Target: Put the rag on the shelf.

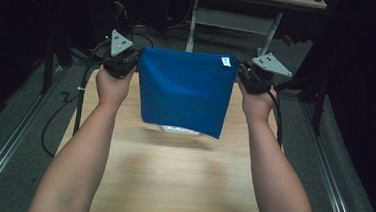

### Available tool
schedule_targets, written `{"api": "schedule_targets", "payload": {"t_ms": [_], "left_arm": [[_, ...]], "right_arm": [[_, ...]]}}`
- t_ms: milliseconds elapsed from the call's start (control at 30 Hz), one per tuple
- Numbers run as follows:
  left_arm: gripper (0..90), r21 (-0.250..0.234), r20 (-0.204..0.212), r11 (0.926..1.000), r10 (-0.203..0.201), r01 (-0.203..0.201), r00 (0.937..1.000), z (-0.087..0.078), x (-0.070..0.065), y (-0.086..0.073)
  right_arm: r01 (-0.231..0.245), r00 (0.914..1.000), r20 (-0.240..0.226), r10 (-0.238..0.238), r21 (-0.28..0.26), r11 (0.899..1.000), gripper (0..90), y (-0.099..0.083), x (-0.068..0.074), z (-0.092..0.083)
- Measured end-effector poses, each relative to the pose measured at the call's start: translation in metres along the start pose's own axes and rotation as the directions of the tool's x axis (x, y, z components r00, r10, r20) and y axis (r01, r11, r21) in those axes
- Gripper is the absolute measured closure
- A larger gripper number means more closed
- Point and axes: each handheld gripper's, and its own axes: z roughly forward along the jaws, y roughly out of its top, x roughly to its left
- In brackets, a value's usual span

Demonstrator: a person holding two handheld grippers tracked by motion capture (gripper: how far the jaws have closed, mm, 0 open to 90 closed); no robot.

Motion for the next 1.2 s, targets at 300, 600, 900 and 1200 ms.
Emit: {"api": "schedule_targets", "payload": {"t_ms": [300,600,900,1200], "left_arm": [[89.6,0.122,0.026,0.992,-0.037,0.034,0.999,0.028,0.002,-0.037],[89.6,0.214,0.093,0.9746,-0.089,0.068,0.9917,0.041,-0.006,-0.078],[89.6,0.285,0.134,0.9558,-0.115,0.073,0.9843,0.047,-0.015,-0.109],[89.5,0.316,0.158,0.9434,-0.156,0.099,0.975,0.045,-0.023,-0.134]], "right_arm": [[0.019,0.9998,0.005,-0.019,0.139,0.99,89.5,-0.029,-0.002,0.031],[0.005,0.9999,-0.012,-0.003,0.222,0.975,89.5,-0.07,-0.003,0.04],[-0.01,0.9996,-0.022,0.016,0.271,0.963,89.5,-0.101,-0.001,0.041],[-0.029,0.9985,-0.034,0.042,0.306,0.952,89.4,-0.129,0.002,0.04]]}}
